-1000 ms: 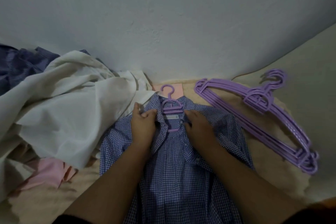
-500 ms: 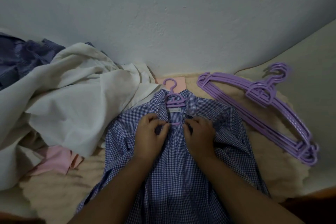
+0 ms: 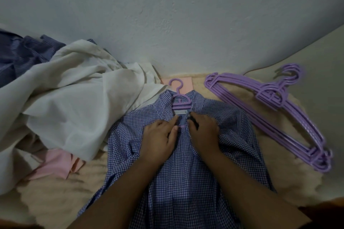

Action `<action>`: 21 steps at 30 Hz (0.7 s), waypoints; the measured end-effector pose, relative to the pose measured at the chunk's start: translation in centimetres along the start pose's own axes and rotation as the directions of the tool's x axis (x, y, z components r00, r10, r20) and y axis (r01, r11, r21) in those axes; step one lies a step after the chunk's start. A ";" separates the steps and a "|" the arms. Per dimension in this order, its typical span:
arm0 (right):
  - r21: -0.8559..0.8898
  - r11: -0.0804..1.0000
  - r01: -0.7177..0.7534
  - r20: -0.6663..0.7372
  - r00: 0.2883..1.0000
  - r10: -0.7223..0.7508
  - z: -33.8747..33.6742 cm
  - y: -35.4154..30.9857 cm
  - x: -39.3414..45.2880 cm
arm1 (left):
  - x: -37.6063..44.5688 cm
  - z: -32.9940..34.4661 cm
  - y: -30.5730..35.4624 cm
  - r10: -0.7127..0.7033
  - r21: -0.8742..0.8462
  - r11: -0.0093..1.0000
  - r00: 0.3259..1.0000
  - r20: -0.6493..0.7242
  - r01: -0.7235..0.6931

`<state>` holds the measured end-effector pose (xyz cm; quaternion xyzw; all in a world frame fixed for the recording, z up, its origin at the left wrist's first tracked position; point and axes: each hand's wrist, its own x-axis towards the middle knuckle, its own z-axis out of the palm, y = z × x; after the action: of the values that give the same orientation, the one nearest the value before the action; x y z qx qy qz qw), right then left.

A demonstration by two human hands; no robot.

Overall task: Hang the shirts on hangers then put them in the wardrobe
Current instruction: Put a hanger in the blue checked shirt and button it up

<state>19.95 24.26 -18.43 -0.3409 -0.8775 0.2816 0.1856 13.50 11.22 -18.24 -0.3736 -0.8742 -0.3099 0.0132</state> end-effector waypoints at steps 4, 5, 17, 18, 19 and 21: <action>0.089 0.995 0.040 -0.039 0.999 -0.036 0.5 0.0 -0.2 | 0.1 0.1 0.0 -0.010 -0.003 1.000 0.998 0.059 0.010; 0.093 0.994 0.060 -0.052 0.997 -0.055 0.6 -0.1 -0.2 | 0.2 0.2 -0.1 -0.033 -0.045 0.998 0.998 0.058 0.036; 0.091 0.995 -0.041 -0.002 0.999 0.042 1.6 -1.3 1.5 | 1.6 -1.3 -0.2 -0.332 -0.399 0.828 0.918 0.215 0.393; 0.091 0.995 -0.048 -0.001 0.999 0.048 1.6 -1.3 1.6 | 1.6 -1.2 -0.2 -0.334 -0.379 0.839 0.920 0.205 0.390; 0.086 0.995 -0.055 0.000 0.998 0.055 1.5 -1.2 1.7 | 1.7 -1.1 -0.1 -0.342 -0.357 0.849 0.920 0.192 0.390; 0.053 0.997 -0.050 0.003 0.999 0.050 1.4 -1.1 1.7 | 1.9 -1.1 0.0 -0.360 -0.316 0.863 0.919 0.161 0.394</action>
<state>17.44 24.28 -18.58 -0.3574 -0.8611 0.3099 0.1866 11.89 11.86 -16.86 -0.2065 -0.8626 -0.4349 -0.1551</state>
